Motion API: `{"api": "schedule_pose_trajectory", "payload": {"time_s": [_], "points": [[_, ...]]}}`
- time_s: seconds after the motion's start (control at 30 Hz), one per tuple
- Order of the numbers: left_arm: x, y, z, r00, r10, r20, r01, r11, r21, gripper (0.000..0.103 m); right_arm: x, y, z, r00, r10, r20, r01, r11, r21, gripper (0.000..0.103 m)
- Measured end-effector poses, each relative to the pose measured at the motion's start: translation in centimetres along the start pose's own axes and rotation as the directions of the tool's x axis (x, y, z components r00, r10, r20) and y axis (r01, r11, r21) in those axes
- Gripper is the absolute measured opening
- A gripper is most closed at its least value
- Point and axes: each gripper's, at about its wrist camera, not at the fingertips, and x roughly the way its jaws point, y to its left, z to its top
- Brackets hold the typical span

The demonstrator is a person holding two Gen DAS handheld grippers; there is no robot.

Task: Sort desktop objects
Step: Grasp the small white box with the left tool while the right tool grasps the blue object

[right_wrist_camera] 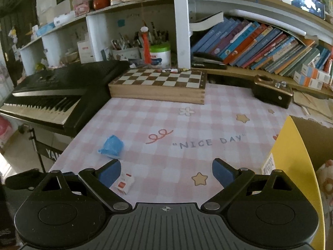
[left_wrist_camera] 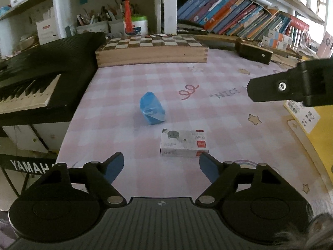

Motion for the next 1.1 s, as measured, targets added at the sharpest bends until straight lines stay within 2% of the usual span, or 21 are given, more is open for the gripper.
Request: {"api": "schedule_pose_trajectory", "payload": {"time_s": [0.13, 0.5, 0.57, 0.63, 0.67, 0.77, 0.87, 0.93, 1.1], "points": [[1.0, -0.2, 0.2, 1.0, -0.015, -0.019, 0.016, 1.0, 0.009, 0.069, 0.3, -0.3, 0.2, 1.0, 0.003, -0.002, -0.003, 1.0, -0.003, 0.096], [1.6, -1.1, 1.1, 0.999, -0.034, -0.02, 0.034, 0.999, 0.011, 0.064, 1.1, -0.9, 0.5, 1.0, 0.012, -0.015, -0.012, 1.0, 0.003, 0.096], [1.7, -1.6, 1.2, 0.999, -0.038, -0.02, 0.038, 0.999, 0.011, 0.068, 1.2, -1.1, 0.6, 1.0, 0.012, -0.013, -0.012, 1.0, 0.002, 0.096], [2.0, -2.1, 1.3, 0.999, -0.04, -0.027, 0.041, 0.999, 0.007, 0.081, 1.2, -1.3, 0.7, 1.0, 0.008, -0.01, -0.008, 1.0, 0.003, 0.096], [2.1, -2.2, 1.3, 0.999, -0.039, -0.028, 0.039, 0.999, 0.0, 0.083, 1.2, -1.4, 0.8, 1.0, 0.005, -0.009, -0.005, 1.0, 0.004, 0.096], [2.5, -2.7, 1.4, 0.999, -0.04, -0.022, 0.04, 0.999, -0.027, 0.084, 1.0, -1.7, 1.0, 1.0, -0.003, -0.006, 0.003, 1.0, 0.006, 0.096], [2.7, -3.5, 1.3, 1.0, -0.003, -0.006, 0.003, 1.0, -0.013, 0.074, 0.9, -2.0, 0.9, 1.0, -0.009, -0.007, 0.009, 1.0, 0.008, 0.096], [2.5, -3.5, 1.3, 1.0, 0.013, 0.014, -0.013, 1.0, -0.016, 0.053, 0.9, -2.0, 0.9, 1.0, -0.011, -0.008, 0.011, 1.0, 0.008, 0.096], [1.8, -2.4, 1.4, 1.0, -0.006, -0.003, 0.006, 0.998, -0.064, 0.052, 1.0, -1.8, 1.0, 1.0, 0.008, -0.007, -0.008, 1.0, -0.001, 0.096]]}}
